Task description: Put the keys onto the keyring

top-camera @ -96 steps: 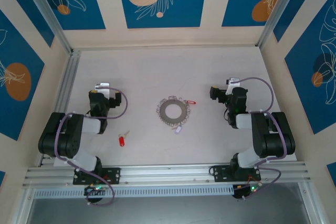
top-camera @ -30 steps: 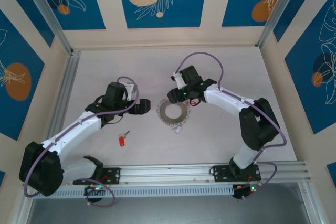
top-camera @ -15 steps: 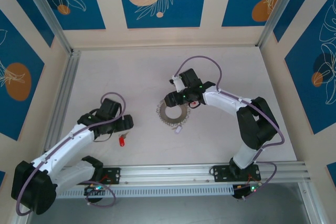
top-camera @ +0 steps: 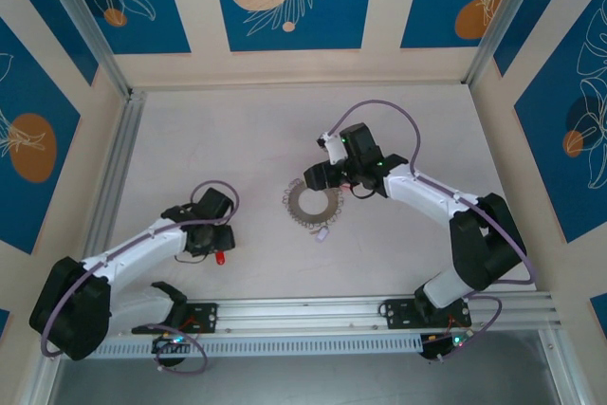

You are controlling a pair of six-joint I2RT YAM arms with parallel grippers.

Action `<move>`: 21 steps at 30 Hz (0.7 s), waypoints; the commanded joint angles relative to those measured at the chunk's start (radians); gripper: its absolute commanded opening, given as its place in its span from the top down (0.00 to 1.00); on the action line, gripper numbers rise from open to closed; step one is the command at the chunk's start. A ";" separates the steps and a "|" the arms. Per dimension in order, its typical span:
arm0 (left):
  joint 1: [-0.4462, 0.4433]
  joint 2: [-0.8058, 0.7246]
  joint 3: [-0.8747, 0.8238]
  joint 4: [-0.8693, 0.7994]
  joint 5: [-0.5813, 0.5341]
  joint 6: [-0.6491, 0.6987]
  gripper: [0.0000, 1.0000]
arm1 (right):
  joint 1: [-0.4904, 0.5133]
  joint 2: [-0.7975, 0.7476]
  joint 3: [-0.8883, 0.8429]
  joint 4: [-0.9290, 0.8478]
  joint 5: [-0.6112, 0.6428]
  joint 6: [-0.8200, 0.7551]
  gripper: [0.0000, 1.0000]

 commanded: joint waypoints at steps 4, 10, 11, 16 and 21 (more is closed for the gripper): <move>-0.036 0.031 -0.038 0.056 0.021 -0.020 0.47 | -0.035 -0.035 -0.028 0.010 -0.033 -0.004 0.35; -0.085 0.104 -0.017 0.116 0.039 -0.020 0.57 | -0.048 -0.061 -0.038 0.009 -0.030 0.000 0.35; -0.097 0.120 -0.011 0.125 0.042 -0.020 0.60 | -0.051 -0.065 -0.042 0.010 -0.029 0.000 0.35; -0.178 0.196 0.026 0.144 0.037 -0.036 0.76 | -0.069 -0.079 -0.051 0.007 -0.027 0.003 0.35; -0.287 0.254 0.089 0.126 0.027 -0.057 0.85 | -0.099 -0.107 -0.068 0.018 -0.028 0.009 0.35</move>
